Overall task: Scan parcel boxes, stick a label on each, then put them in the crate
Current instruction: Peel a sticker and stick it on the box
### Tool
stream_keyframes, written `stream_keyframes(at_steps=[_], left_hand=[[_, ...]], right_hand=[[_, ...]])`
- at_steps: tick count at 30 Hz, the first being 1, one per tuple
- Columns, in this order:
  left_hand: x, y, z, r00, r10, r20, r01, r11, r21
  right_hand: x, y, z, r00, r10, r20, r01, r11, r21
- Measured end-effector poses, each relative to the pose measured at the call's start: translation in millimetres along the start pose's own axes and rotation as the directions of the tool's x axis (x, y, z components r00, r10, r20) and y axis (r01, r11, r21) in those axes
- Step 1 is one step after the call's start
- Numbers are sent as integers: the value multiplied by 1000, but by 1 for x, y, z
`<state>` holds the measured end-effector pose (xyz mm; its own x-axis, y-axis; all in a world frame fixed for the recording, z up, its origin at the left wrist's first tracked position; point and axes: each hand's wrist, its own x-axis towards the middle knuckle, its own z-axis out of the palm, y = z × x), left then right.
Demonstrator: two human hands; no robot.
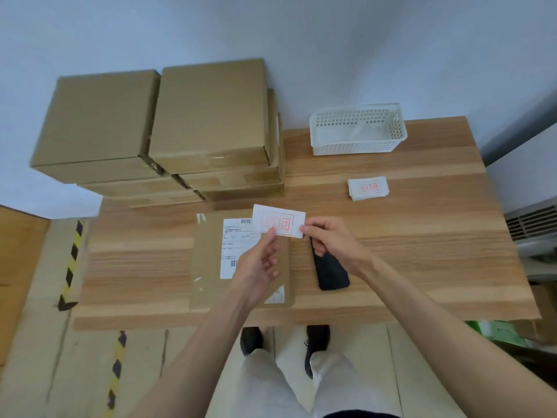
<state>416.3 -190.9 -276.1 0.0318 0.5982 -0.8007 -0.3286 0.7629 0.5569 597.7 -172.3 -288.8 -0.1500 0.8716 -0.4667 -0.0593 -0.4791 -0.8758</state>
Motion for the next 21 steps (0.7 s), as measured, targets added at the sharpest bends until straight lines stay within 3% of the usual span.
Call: stream_keyframes(at_steps=[6,12,21], left_hand=[[-13,-8,-16,997,72,-5,-72,996,-61],[-12,-11,-28,983,160,-90,-166,984,-61],[-10,-9,-30,984,163,-73,-167,984,-56]], right_hand=[[-10,-8,32,998,37,42,-31,990,-141],[-24,-5,43,999,33,13,-31,992,-124],[-30,0,49,999,-1,-44,-3,997,-80]])
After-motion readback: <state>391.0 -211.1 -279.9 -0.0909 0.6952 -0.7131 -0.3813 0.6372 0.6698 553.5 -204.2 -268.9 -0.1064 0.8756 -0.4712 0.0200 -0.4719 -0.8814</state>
